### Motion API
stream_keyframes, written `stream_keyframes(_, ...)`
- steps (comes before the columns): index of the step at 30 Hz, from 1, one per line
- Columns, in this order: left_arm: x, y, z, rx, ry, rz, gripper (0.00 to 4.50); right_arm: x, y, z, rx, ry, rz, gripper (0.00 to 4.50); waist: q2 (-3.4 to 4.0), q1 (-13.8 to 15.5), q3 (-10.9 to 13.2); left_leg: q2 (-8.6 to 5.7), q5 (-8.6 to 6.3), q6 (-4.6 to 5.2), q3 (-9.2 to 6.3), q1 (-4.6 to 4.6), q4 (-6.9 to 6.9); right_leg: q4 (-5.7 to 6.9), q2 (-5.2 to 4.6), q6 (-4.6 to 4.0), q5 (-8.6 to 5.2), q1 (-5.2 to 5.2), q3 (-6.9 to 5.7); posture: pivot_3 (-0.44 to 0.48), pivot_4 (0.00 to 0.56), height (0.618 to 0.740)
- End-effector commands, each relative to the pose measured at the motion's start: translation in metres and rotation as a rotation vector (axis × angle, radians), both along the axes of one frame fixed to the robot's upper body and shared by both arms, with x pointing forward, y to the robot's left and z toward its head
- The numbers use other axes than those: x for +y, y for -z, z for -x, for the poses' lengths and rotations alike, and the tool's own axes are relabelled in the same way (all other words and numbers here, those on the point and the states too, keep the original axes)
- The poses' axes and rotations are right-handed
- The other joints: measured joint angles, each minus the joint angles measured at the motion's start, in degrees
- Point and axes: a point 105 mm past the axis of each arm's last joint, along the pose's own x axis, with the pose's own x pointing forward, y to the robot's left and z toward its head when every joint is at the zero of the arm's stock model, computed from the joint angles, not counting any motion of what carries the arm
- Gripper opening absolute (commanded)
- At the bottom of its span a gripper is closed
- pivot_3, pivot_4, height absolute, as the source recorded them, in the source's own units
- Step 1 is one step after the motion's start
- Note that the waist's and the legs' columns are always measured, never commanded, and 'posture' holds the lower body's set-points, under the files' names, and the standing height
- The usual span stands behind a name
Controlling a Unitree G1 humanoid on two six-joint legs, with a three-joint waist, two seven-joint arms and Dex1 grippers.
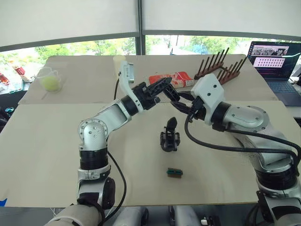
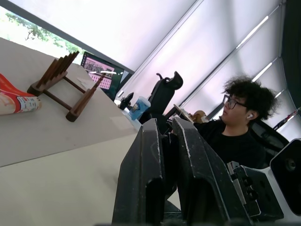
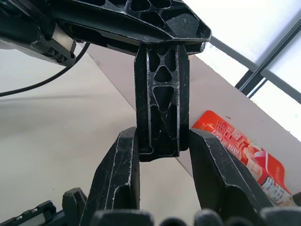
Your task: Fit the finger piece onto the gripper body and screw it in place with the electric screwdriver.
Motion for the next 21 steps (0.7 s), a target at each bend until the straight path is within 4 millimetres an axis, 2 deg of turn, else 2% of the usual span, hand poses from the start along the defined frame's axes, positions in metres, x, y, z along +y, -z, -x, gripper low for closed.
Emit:
stream_keyframes(1,-0.003,-0.019,0.011,-0.08,0.038,0.037,0.0,0.003,-0.012,0.006,-0.06,-0.023,0.006,1.12,0.0,-0.02,0.0,0.0,0.0,0.0,0.0,0.0,0.01,0.02,0.0,0.0,0.0,0.0,0.0,0.0,0.15,0.74)
stream_keyframes(6,-0.005,-0.023,0.015,-0.152,0.084,-0.034,0.0,0.0,-0.02,0.012,-0.091,-0.056,0.049,1.12,0.0,-0.05,0.0,-0.01,0.0,0.0,0.0,0.0,0.0,0.02,0.0,0.0,0.0,-0.01,0.01,0.0,0.15,0.74)
stream_keyframes(7,-0.005,-0.023,0.016,-0.186,0.107,-0.075,0.0,-0.001,-0.024,0.016,-0.084,-0.083,0.062,2.2,0.0,-0.1,0.0,-0.01,0.0,0.0,0.0,0.0,0.0,0.02,0.0,0.0,0.0,-0.01,0.01,0.0,0.15,0.74)
stream_keyframes(11,-0.003,-0.021,0.021,-0.289,0.197,-0.192,0.0,-0.004,-0.031,0.027,-0.018,-0.173,0.07,3.56,0.01,-0.15,0.0,-0.01,0.0,0.0,0.01,0.0,-0.05,0.0,0.01,0.0,0.0,-0.03,0.01,0.0,0.15,0.74)
stream_keyframes(13,0.0,-0.018,0.033,-0.366,0.331,-0.28,0.0,-0.006,-0.034,0.039,0.158,-0.288,-0.023,4.21,0.01,-0.15,0.0,0.0,0.0,0.0,-0.01,0.04,-0.09,-0.05,0.01,0.0,0.0,0.03,-0.01,0.0,0.15,0.74)
stream_keyframes(15,0.005,-0.015,0.044,-0.401,0.462,-0.342,0.0,-0.011,-0.04,0.048,0.318,-0.383,-0.132,4.21,0.01,-0.31,0.0,0.0,0.0,0.01,-0.01,0.0,-0.09,-0.07,-0.05,-0.02,0.0,0.02,0.02,0.0,0.15,0.74)
stream_keyframes(18,0.009,-0.014,0.057,-0.417,0.641,-0.402,0.0,-0.017,-0.039,0.049,0.517,-0.451,-0.22,4.21,0.01,-0.25,0.0,0.03,0.0,0.02,-0.01,0.0,-0.13,-0.12,-0.06,-0.05,0.01,0.01,0.02,0.0,0.15,0.74)
stream_keyframes(21,0.006,-0.014,0.056,-0.428,0.683,-0.413,0.0,-0.013,-0.033,0.051,0.596,-0.491,-0.244,4.21,0.01,-0.05,0.0,0.03,-0.01,0.03,-0.11,0.0,-0.15,-0.16,-0.11,-0.05,0.02,0.07,0.07,0.0,0.15,0.74)
